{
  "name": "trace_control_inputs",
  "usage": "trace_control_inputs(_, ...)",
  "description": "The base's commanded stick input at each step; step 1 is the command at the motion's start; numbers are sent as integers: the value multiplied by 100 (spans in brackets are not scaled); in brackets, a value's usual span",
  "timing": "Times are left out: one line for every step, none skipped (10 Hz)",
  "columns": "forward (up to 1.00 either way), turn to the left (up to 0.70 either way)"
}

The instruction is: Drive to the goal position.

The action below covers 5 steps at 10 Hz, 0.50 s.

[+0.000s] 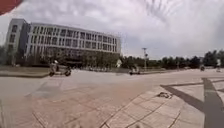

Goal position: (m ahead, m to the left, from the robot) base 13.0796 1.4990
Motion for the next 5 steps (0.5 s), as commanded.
trace_control_inputs(70,0)
trace_control_inputs(70,0)
trace_control_inputs(70,0)
trace_control_inputs(70,0)
trace_control_inputs(70,0)
